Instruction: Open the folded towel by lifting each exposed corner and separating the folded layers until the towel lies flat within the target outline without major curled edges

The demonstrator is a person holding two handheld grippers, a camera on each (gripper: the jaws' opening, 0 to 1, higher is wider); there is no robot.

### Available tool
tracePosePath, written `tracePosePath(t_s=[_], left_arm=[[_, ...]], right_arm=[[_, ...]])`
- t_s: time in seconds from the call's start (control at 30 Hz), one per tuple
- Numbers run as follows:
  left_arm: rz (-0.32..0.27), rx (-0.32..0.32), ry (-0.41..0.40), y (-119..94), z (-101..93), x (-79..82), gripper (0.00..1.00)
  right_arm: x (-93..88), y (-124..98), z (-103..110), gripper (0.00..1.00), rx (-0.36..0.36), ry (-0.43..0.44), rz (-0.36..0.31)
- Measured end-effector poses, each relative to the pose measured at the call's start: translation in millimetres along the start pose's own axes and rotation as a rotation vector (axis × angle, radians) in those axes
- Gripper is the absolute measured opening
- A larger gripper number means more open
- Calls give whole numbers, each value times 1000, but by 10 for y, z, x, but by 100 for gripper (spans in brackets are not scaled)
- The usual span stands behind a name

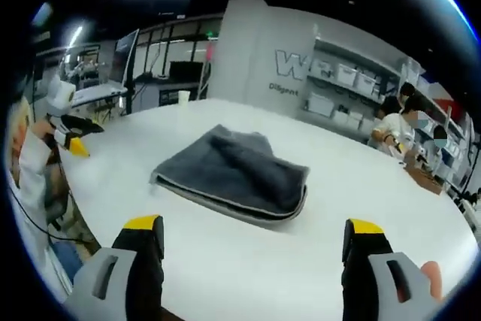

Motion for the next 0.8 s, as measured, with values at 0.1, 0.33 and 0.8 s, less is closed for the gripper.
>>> tracePosePath(t_s=[0.1,0.33,0.8], left_arm=[[0,1,-4,5,16,-11,100],[11,-3,-2,31,46,-34,100],[1,-23,-9,51,96,-57,100]], right_arm=[[86,117,31,99,4,-21,2],[388,457,145,99,36,-90,-11],[866,1511,672,87,103,-289,-27]])
Point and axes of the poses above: the point that each gripper's makers call its tool centre point, and the gripper's own axes: y roughly forward along the fingers, z roughly to its left, x roughly out of its top, the point moved 4 cm from there along -y, roughly backward along the fingers, and after that the axes turned 12 degrees about -x, right-handed, at the moved point
